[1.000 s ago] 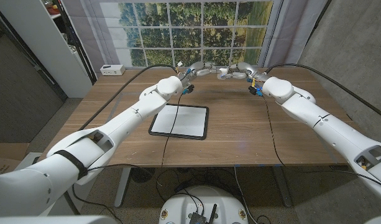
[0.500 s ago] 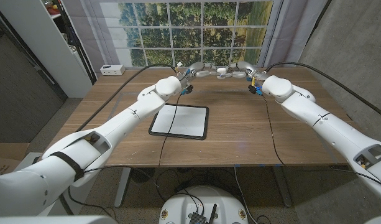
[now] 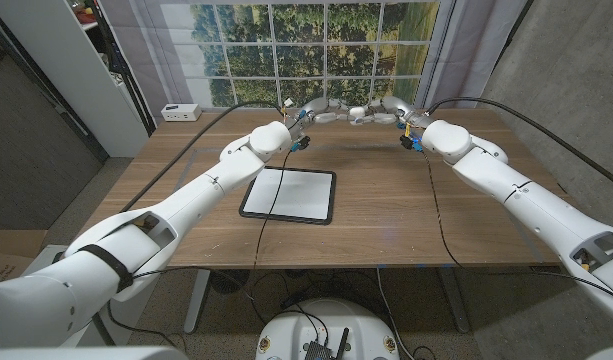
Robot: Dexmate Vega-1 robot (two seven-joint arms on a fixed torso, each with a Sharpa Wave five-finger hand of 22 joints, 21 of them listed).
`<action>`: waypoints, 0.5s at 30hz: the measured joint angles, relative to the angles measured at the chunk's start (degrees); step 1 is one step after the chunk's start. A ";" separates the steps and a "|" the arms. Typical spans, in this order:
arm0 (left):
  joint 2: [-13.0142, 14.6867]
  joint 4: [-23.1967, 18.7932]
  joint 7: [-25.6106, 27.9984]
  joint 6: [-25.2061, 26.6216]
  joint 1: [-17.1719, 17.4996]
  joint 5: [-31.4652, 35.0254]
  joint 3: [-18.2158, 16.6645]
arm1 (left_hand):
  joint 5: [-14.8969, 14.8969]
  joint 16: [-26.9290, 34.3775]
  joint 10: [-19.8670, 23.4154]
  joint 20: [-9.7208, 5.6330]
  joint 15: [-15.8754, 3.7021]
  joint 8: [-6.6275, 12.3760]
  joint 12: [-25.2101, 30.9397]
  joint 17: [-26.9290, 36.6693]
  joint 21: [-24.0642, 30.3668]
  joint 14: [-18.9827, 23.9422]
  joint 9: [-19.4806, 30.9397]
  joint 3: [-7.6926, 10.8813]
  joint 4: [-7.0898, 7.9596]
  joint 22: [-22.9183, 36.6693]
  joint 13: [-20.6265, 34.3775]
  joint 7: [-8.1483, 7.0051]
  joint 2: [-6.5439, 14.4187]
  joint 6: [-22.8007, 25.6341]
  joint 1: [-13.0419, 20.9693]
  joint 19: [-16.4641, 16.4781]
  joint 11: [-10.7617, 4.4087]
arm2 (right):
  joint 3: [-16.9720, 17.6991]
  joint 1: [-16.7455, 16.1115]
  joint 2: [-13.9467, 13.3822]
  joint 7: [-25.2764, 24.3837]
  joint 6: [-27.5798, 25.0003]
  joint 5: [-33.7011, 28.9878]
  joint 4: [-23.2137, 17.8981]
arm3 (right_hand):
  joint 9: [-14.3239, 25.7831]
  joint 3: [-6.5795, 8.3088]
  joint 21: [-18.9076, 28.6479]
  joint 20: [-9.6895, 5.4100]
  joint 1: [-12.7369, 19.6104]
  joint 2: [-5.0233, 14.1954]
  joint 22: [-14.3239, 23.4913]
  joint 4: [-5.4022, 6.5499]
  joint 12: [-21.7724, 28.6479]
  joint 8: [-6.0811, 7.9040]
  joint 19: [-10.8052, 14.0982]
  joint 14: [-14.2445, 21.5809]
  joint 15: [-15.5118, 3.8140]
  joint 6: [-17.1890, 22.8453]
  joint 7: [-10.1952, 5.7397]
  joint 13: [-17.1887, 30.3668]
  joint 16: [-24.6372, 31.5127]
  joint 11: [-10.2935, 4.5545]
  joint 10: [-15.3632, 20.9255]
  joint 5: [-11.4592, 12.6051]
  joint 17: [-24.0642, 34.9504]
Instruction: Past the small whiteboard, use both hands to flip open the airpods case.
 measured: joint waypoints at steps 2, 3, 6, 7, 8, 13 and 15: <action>-0.02 -0.02 0.16 -0.03 -0.01 0.20 0.00 | 0.00 0.07 0.32 0.21 -0.21 0.03 0.00 0.00 0.00 0.21 0.03 0.00 0.00 0.00 0.00 -0.19 0.30 0.20 0.30 0.21 -0.32 | -0.12 -0.10 -0.09 -0.06 -0.02 -0.32 -0.30 | -0.01 0.00 0.00 0.03 0.00 0.00 0.00 0.00 0.00 0.00 0.03 0.00 0.00 0.01 0.01 0.00 0.00 0.01 -0.01 0.00 -0.01; -0.04 -0.04 0.30 -0.04 -0.03 0.37 0.02 | 0.00 0.29 0.31 0.23 -0.08 0.02 0.00 0.00 0.00 0.35 0.03 0.00 0.00 0.00 0.00 -0.19 0.30 0.21 0.30 0.23 -0.31 | -0.19 -0.19 -0.16 -0.15 -0.05 -0.60 -0.56 | -0.01 0.00 0.01 -0.03 0.00 0.00 0.00 0.00 0.00 0.00 -0.03 -0.01 -0.01 0.01 0.01 0.00 -0.01 0.02 -0.01 0.00 -0.01; -0.13 -0.13 0.73 -0.04 -0.06 0.84 0.10 | 0.00 0.28 0.54 0.23 -0.10 0.02 0.00 0.00 0.00 0.73 0.05 0.00 0.00 0.00 0.00 -0.01 0.30 0.66 0.30 0.23 -0.14 | -0.34 -0.33 -0.29 -0.24 -0.15 -1.08 -1.04 | -0.03 0.00 0.03 -0.24 0.00 0.00 -0.01 0.00 0.00 0.00 -0.24 -0.04 -0.04 0.21 0.21 0.00 -0.18 -0.03 0.25 0.00 -0.07; -0.18 -0.18 0.91 -0.03 -0.07 1.03 0.17 | 0.00 0.28 0.85 0.23 -0.31 0.03 0.00 0.00 0.12 0.94 0.05 0.00 0.00 0.00 0.00 -0.11 0.62 0.99 0.62 0.23 -0.44 | -0.48 -0.45 -0.36 -0.26 -0.22 -1.34 -1.41 | -0.03 0.00 0.03 -0.25 0.01 0.00 -0.01 0.00 0.00 0.00 -0.25 -0.04 -0.04 0.27 0.27 0.00 -0.18 -0.03 0.26 0.00 -0.06; -0.18 -0.18 0.95 -0.03 -0.07 1.07 0.17 | 0.00 0.47 1.14 0.10 -0.50 0.03 0.00 0.00 0.22 1.13 0.04 0.00 0.00 0.00 0.00 -0.18 0.67 1.44 0.67 0.35 -0.73 | -0.50 -0.47 -0.37 -0.26 -0.22 -1.34 -1.49 | -0.05 -0.11 0.03 -0.25 0.01 0.01 -0.01 -0.11 0.00 0.00 -0.25 -0.04 -0.04 0.37 0.37 0.00 -0.18 0.03 0.32 0.00 -0.06; -0.41 -0.23 1.78 0.10 -0.09 1.83 0.47 | 0.40 0.71 2.39 0.19 -0.95 0.45 0.29 0.00 0.44 2.40 -0.37 0.05 -0.05 0.00 0.00 -1.11 1.56 3.87 1.56 0.85 -1.36 | -0.80 -0.90 -0.66 -0.34 -0.44 -2.54 -2.75 | -0.15 -0.40 0.04 -0.26 0.03 0.02 -0.04 -0.09 0.00 0.00 -0.25 -0.05 -0.05 0.52 0.52 0.27 -0.19 0.17 0.45 0.00 -0.04; -0.49 -0.23 2.01 0.25 -0.09 2.04 0.53 | 0.38 0.72 3.15 0.10 -0.76 0.97 0.29 0.00 0.66 3.03 -0.57 0.49 -0.49 0.17 -0.01 -1.25 2.05 5.59 2.06 1.14 -1.59 | -0.87 -1.00 -0.71 -0.35 -0.48 -2.72 -3.03 | -0.15 -0.40 0.05 -0.11 0.04 0.02 -0.04 -0.08 0.30 0.00 -0.58 0.02 0.02 0.52 0.52 0.26 -0.28 0.29 0.53 0.00 -0.03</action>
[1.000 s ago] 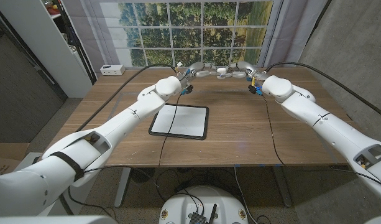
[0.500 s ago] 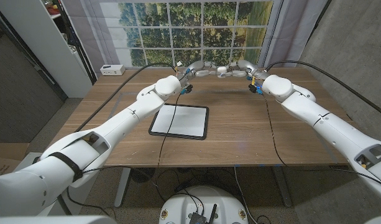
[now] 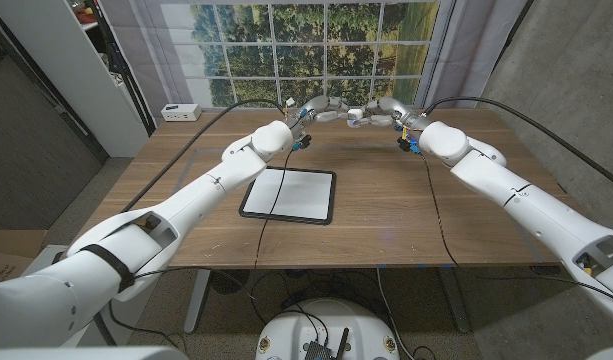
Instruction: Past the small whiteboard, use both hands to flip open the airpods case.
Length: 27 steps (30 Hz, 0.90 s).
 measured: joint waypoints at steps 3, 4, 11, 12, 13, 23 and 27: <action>-0.11 -0.27 0.62 0.40 0.02 0.60 0.15 | -0.22 0.00 1.78 -0.54 -0.28 1.21 0.62 0.00 0.44 1.55 0.27 0.47 -0.48 0.09 0.00 0.41 0.51 3.30 1.32 0.94 -0.63 | -0.07 -0.22 -0.11 -0.03 -0.14 -0.54 -0.48 | 0.00 -0.08 0.15 0.00 0.37 -0.08 0.00 0.08 0.15 0.00 0.00 0.15 0.15 0.08 0.09 0.00 0.19 0.00 -0.20 -0.06 0.01; -0.11 -0.27 0.78 0.55 0.02 0.76 0.15 | -0.23 0.00 2.11 -0.52 -0.49 1.64 0.62 0.00 0.44 1.73 0.55 0.48 -0.49 0.09 0.00 0.69 0.52 4.07 1.72 0.92 -0.96 | -0.10 -0.29 -0.14 -0.07 -0.20 -0.73 -0.64 | 0.00 -0.08 0.16 -0.01 0.42 -0.13 0.00 0.08 0.15 0.00 0.01 0.15 0.16 0.07 0.09 0.00 0.22 0.02 -0.26 -0.20 0.01; 0.19 -1.29 1.46 1.79 0.49 1.45 0.25 | -0.55 0.00 4.17 -0.82 -0.46 3.44 1.04 -0.14 0.88 3.33 0.93 0.62 -0.65 0.36 0.00 2.78 0.22 6.62 2.03 1.22 -1.54 | -0.01 -0.68 -0.39 -0.28 -0.55 -1.32 -1.54 | 0.03 -0.08 0.15 0.19 0.49 -0.04 0.01 0.08 0.15 0.00 -0.17 0.15 0.16 0.07 0.10 0.26 0.23 -0.12 -0.19 -0.15 0.02; 0.56 -2.01 1.55 2.00 0.86 1.49 0.18 | -0.56 0.00 4.19 -0.82 -0.45 3.44 1.05 -0.14 0.88 3.35 0.93 0.62 -0.65 0.35 0.00 2.77 0.21 6.63 2.04 1.22 -1.56 | 0.15 -0.76 -0.45 -0.46 -0.84 -1.51 -1.71 | 0.03 -0.08 0.15 0.19 0.49 -0.04 0.02 0.08 0.15 0.00 -0.17 0.15 0.16 0.07 0.10 0.27 0.23 -0.14 -0.20 0.01 0.02; 0.73 -2.40 1.61 2.21 1.11 1.49 0.10 | -0.63 0.00 4.45 -0.82 -0.36 3.44 1.05 -0.14 0.88 3.44 0.93 0.62 -0.65 0.35 -0.01 2.74 -0.08 6.67 2.32 1.22 -1.71 | 0.25 -0.81 -0.47 -0.59 -0.94 -1.54 -1.80 | 0.03 -0.08 0.15 0.19 0.49 -0.03 0.02 0.08 0.15 0.00 -0.17 0.15 0.15 0.07 0.10 0.26 0.23 -0.19 -0.21 0.02 0.02; 1.71 -4.05 1.82 3.73 3.23 -0.34 -1.19 | -0.67 0.00 4.84 -0.82 -0.66 3.44 1.04 -0.14 1.33 3.74 0.81 1.25 -1.28 0.35 -0.14 2.72 -0.01 6.66 2.54 1.84 -2.09 | 1.97 -1.53 -0.76 -2.17 -1.37 -1.06 -1.93 | 0.01 -0.63 -0.06 0.16 0.48 0.10 0.05 0.00 0.15 0.03 -0.20 0.14 0.15 1.03 -0.87 0.53 0.21 -1.36 -0.66 0.02 0.01; 1.93 -4.45 1.90 3.88 4.08 -1.30 -1.70 | -0.88 0.00 4.84 -0.82 -0.36 3.43 1.04 -0.14 1.33 4.05 -9.84 1.18 -1.35 0.35 0.03 2.69 1.68 6.62 5.13 1.84 -2.09 | 2.63 -1.71 -0.84 -2.82 -1.35 -0.54 -1.50 | 0.00 -0.87 -0.06 0.08 0.47 0.10 0.04 -0.23 0.15 0.03 -0.28 0.14 0.14 2.41 -2.26 0.53 0.17 -1.57 -0.74 -0.08 0.00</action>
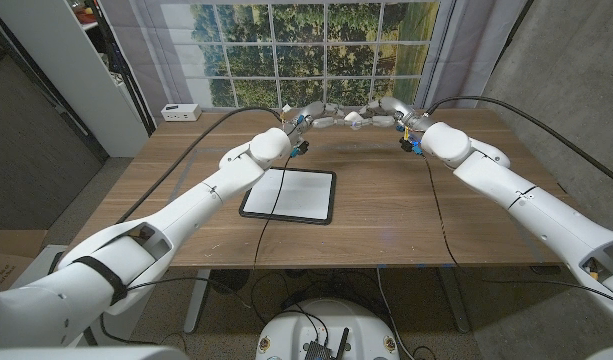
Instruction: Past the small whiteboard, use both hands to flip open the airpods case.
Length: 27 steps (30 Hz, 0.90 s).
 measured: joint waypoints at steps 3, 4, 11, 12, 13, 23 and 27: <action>0.08 -0.09 0.21 0.02 0.53 -0.75 -0.39 | 0.00 0.00 0.00 0.00 0.00 0.00 0.00 0.00 0.00 0.00 -0.01 -0.01 0.00 0.26 0.00 -0.01 0.08 -0.01 0.08 0.00 0.00 | 0.34 -0.05 -0.04 -0.36 0.20 0.37 0.36 | -0.88 -0.01 0.00 0.00 -0.01 -0.01 -0.01 0.00 0.00 0.00 0.00 -0.01 -0.01 0.97 -0.98 0.00 -0.01 0.33 -0.07 -0.12 -0.01; 0.08 -0.05 0.27 0.02 0.66 -0.90 -0.47 | 0.00 0.00 0.22 0.00 0.00 0.00 0.00 0.00 0.00 0.00 -0.08 -0.01 0.00 0.27 0.00 -0.09 0.60 -0.09 0.60 0.00 -0.22 | 0.44 -0.05 -0.05 -0.38 0.23 0.39 0.46 | -0.89 -0.01 0.00 0.00 -0.01 -0.01 -0.01 0.00 0.00 0.00 0.00 -0.01 -0.01 0.99 -1.01 0.00 -0.01 0.33 -0.07 -0.11 -0.01; -0.04 1.07 0.82 0.04 1.12 -1.63 -0.81 | -0.21 0.00 0.32 0.00 -0.22 0.24 0.00 0.16 0.30 0.22 12.75 -0.17 0.19 0.27 -0.01 -2.28 1.77 1.50 1.73 0.00 -0.32 | 1.49 0.04 -0.22 -1.36 0.69 1.37 1.56 | -1.23 -0.23 0.00 0.00 -0.02 -0.01 -0.04 0.24 0.00 0.00 0.00 -0.08 -0.08 0.67 -1.31 0.26 -0.06 0.33 -0.07 0.56 -0.03; -0.12 1.11 0.82 0.02 1.10 -1.64 -0.81 | -0.21 0.00 0.32 0.00 -0.22 0.24 0.00 0.16 0.44 0.22 12.81 -0.17 0.19 0.27 -0.01 -2.28 1.63 1.51 1.60 0.00 -0.32 | 1.48 0.03 -0.21 -1.22 0.91 1.46 1.59 | -1.23 -0.23 0.00 0.00 -0.02 -0.01 -0.04 0.24 0.00 0.00 0.00 -0.09 -0.09 0.66 -1.32 0.26 -0.06 0.33 -0.06 0.56 -0.02; -0.19 1.22 0.85 -0.06 1.10 -1.67 -0.80 | -0.21 0.00 0.32 0.00 -0.22 0.24 0.00 0.16 0.44 0.22 12.90 -0.17 0.19 0.27 -0.01 -2.32 1.60 1.47 1.57 0.00 -0.32 | 1.32 0.03 -0.13 -1.02 1.15 1.56 1.72 | -1.23 -0.23 0.01 0.00 -0.02 -0.01 -0.04 0.24 0.00 0.00 0.00 -0.09 -0.09 0.66 -1.32 0.26 -0.06 0.33 -0.06 0.56 -0.02; -0.05 1.27 2.19 -0.59 1.08 -0.73 -0.39 | -0.34 -0.28 -2.80 0.09 -0.18 -8.50 -1.76 0.51 0.44 -0.90 12.10 -5.33 3.28 0.26 0.42 -3.70 -3.06 -15.36 -4.90 -0.38 2.20 | 0.49 0.65 -0.37 0.10 2.52 1.05 2.58 | -1.23 -0.23 0.01 0.00 -0.25 -0.08 -0.03 0.24 0.00 0.00 0.00 -0.13 -0.13 0.56 -1.42 0.33 -0.07 0.33 -0.06 0.56 0.02; 0.18 0.41 3.39 -1.16 1.23 0.72 -0.14 | 0.27 -0.28 -3.52 0.40 0.30 -10.89 -1.94 0.70 0.44 -1.36 11.47 -6.74 3.74 0.26 0.53 -5.67 -4.21 -20.70 -6.49 -0.85 2.46 | -0.11 1.05 -0.61 0.72 2.79 -0.04 2.61 | -1.23 -0.23 0.02 -0.01 -0.36 -0.09 -0.03 0.24 0.00 0.00 -0.01 -0.20 -0.20 0.55 -1.43 0.53 -0.07 0.33 -0.06 0.56 0.02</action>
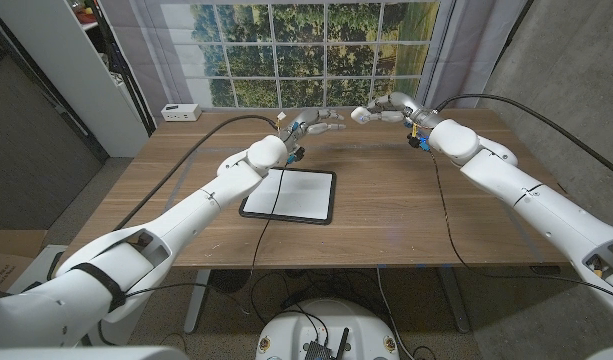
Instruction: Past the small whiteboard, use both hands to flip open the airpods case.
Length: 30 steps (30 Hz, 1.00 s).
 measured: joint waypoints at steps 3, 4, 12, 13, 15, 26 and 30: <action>0.17 -0.68 1.12 -0.34 0.21 1.42 0.21 | 0.00 0.00 0.00 0.00 0.01 -0.06 0.00 0.00 0.00 -0.01 -0.27 -0.39 0.06 -0.03 0.00 -0.49 -0.28 -0.26 -0.28 0.00 0.00 | -0.57 0.24 -0.32 0.31 0.00 -1.00 -0.27 | 0.00 0.00 0.01 -0.12 0.00 0.00 0.01 0.00 0.00 0.00 -0.12 -0.01 -0.01 -0.08 -0.08 0.00 -0.16 0.00 0.00 -0.01 0.00; 0.17 -0.68 1.39 -0.38 0.21 1.83 0.21 | 0.00 0.00 0.00 0.00 0.01 0.06 0.00 0.00 0.00 -0.01 -0.30 -0.48 0.01 -0.09 0.00 -0.35 -0.28 0.26 -0.28 0.00 0.00 | -0.75 0.30 -0.41 0.31 0.00 -1.00 -0.50 | 0.00 0.00 0.02 -0.20 0.01 0.00 0.02 0.00 0.00 0.00 -0.19 -0.03 -0.03 -0.07 -0.07 0.00 -0.21 0.15 0.15 -0.01 0.00; 0.34 -2.83 3.54 -0.28 0.65 5.14 0.84 | 0.87 0.00 0.99 0.31 0.08 1.36 0.24 -0.17 0.00 0.06 -1.01 -0.72 -0.24 -0.16 0.26 2.86 -0.28 4.44 -0.28 -0.31 -0.01 | -1.99 0.59 -1.15 0.47 -2.08 -5.24 -2.67 | 0.00 0.00 0.03 -0.29 0.09 0.08 0.03 0.00 0.00 0.00 -0.29 -0.11 -0.11 -0.06 -0.06 0.04 -0.22 0.61 0.61 -0.03 -0.01; 0.34 -3.05 3.75 -0.13 0.69 5.53 0.91 | 0.90 0.00 1.49 0.31 0.33 1.62 0.24 -0.17 0.00 0.31 -1.09 -0.72 -0.24 -0.16 0.26 3.10 -0.28 5.21 -0.28 -0.31 -0.02 | -2.12 0.59 -1.22 0.42 -2.41 -5.78 -3.00 | 0.00 0.00 0.03 -0.29 0.09 0.09 0.03 0.00 0.00 0.00 -0.29 -0.11 -0.11 -0.06 -0.06 0.19 -0.23 0.61 0.61 -0.03 -0.03; 0.34 -3.41 4.19 0.38 0.76 6.40 1.06 | 1.00 0.00 1.52 0.31 0.33 2.10 0.46 -0.18 0.00 0.32 -1.32 -0.71 -0.24 -0.16 0.26 3.30 -0.26 6.56 -0.26 -0.31 -0.01 | -2.32 0.58 -1.32 0.30 -3.04 -6.75 -3.55 | 0.00 0.00 0.03 -0.29 0.09 0.09 0.02 0.00 0.00 0.00 -0.29 -0.13 -0.13 -0.05 -0.06 0.27 -0.25 0.61 0.61 -0.03 -0.14; 0.20 -5.65 5.85 3.60 1.18 9.75 1.90 | 1.29 0.03 4.10 0.83 -0.03 4.02 1.10 -0.17 0.14 1.92 -2.05 0.58 -1.52 -0.16 0.26 4.83 2.59 13.93 2.60 0.22 -0.46 | -2.72 -0.22 -1.76 -0.73 -5.17 -10.16 -6.42 | 0.00 -0.01 0.04 -0.29 0.24 0.22 -0.02 -0.01 0.00 0.00 -0.29 0.05 0.05 -0.06 -0.05 0.26 -0.43 0.72 0.72 -0.24 -0.32; 0.14 -5.92 6.32 4.38 1.28 10.50 2.02 | 1.29 0.28 4.95 0.62 -0.39 4.03 1.34 -0.27 0.51 2.88 -2.15 1.24 -2.17 -0.16 0.25 5.03 3.69 15.29 3.70 0.45 -0.41 | -2.70 -0.61 -1.88 -0.92 -5.35 -10.68 -7.22 | 0.00 -0.01 0.05 -0.28 0.24 0.22 -0.02 -0.01 0.00 0.00 -0.28 0.05 0.05 -0.15 0.06 0.26 -0.43 0.72 0.72 -0.24 -0.30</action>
